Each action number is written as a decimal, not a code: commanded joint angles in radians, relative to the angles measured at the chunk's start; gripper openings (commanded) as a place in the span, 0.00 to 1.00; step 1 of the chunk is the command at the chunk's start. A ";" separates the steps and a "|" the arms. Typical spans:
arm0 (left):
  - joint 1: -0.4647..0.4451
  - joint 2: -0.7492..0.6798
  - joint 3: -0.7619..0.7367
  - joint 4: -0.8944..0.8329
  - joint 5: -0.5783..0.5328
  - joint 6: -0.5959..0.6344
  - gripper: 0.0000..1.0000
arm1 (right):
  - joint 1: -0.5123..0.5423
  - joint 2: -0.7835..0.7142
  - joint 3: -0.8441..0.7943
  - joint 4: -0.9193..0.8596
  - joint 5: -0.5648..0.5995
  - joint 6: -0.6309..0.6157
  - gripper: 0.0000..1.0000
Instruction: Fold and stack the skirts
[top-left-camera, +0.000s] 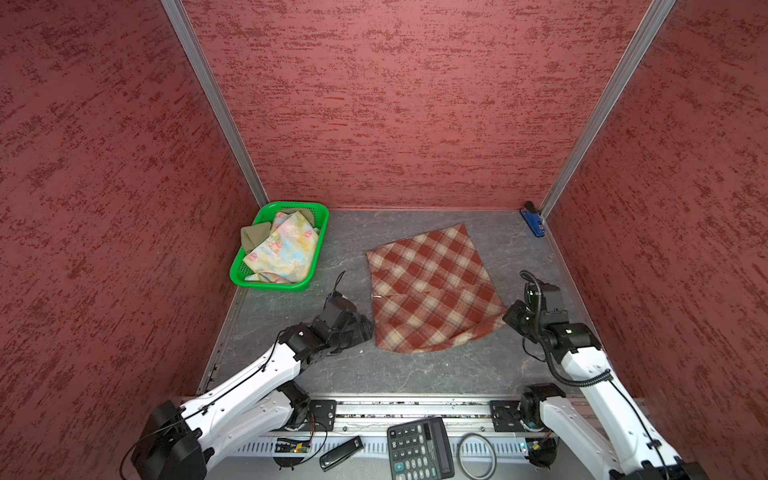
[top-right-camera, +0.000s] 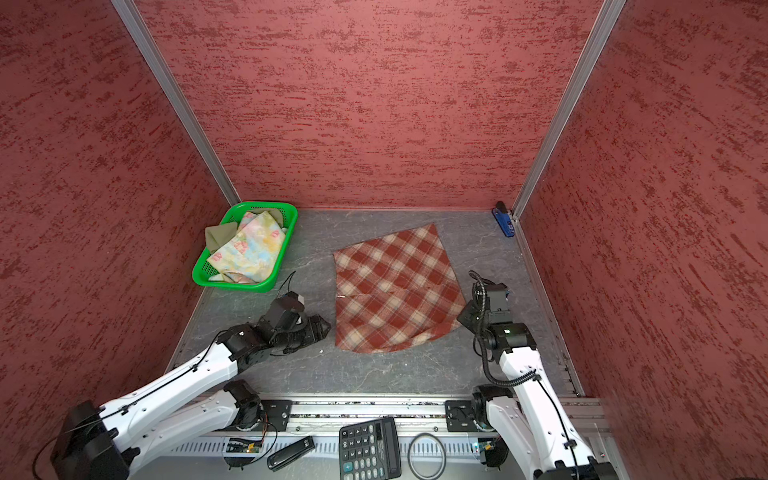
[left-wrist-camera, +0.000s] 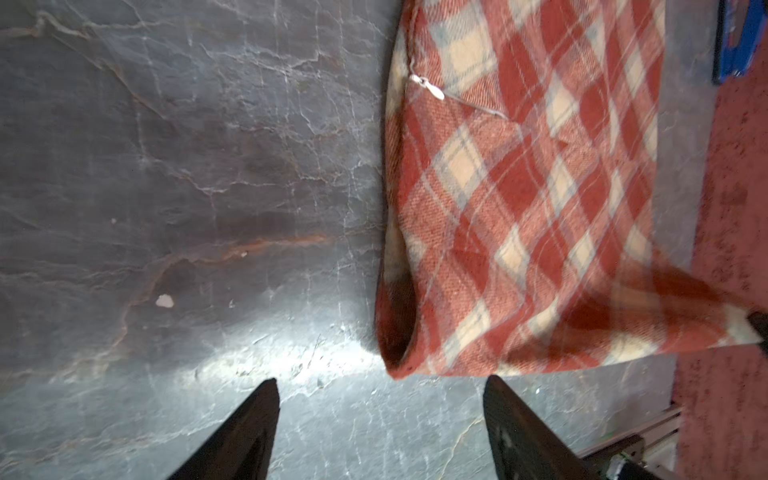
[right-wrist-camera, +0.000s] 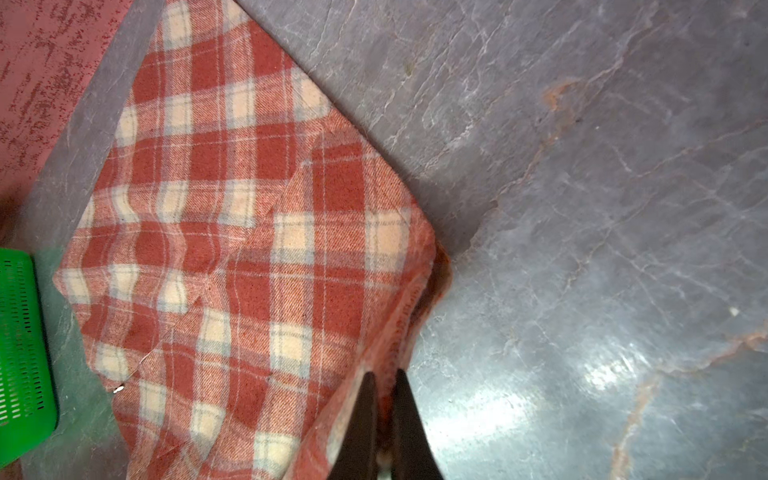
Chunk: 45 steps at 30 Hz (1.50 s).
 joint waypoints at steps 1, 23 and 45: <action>0.062 0.096 0.020 0.129 0.111 -0.019 0.78 | -0.004 0.015 0.008 0.045 0.014 0.010 0.02; 0.236 0.635 0.570 0.054 0.034 0.285 0.81 | -0.004 0.555 0.606 0.198 -0.167 -0.313 0.88; 0.361 1.231 1.086 0.051 0.062 0.430 0.52 | 0.010 1.089 0.749 0.462 -0.233 -0.324 0.81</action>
